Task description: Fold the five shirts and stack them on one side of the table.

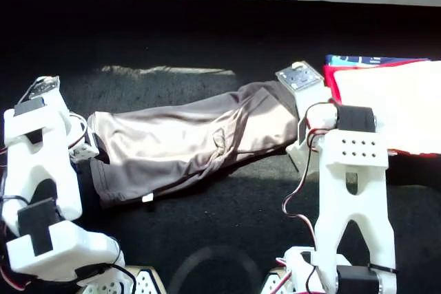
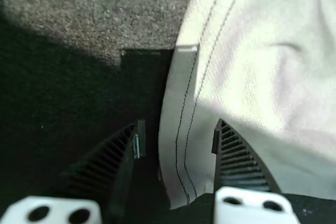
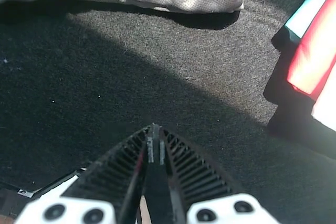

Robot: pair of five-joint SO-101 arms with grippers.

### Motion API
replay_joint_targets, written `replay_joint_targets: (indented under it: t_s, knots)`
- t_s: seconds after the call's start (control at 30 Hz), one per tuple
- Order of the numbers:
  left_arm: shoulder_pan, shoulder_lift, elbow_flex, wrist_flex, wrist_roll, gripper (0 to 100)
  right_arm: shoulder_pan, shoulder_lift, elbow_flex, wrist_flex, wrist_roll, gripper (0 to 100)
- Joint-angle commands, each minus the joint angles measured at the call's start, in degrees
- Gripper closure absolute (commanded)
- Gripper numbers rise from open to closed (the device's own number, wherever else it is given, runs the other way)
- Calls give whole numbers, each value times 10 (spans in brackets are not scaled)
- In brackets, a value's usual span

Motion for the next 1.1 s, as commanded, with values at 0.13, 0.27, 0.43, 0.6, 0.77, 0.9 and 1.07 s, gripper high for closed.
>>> replay_joint_targets:
  t_s: [0.13,0.27,0.43,0.6,0.77,0.9,1.07]
  knots:
    - [7,144,-99,-9,71,777,7,-50,10,0,9,992]
    - [40,193,-113,20,70,779,8,-55,10,2,9,992]
    - [94,217,-143,74,69,780,8,-55,10,0,9,992]
    - [102,238,-160,98,69,835,21,-56,6,6,6,992]
    - [63,240,-163,99,67,982,62,-104,20,-18,7,992]
    - [-15,234,-208,103,32,990,97,-149,104,-67,10,992]
    - [-145,240,-336,182,-50,990,143,-189,249,-169,10,992]
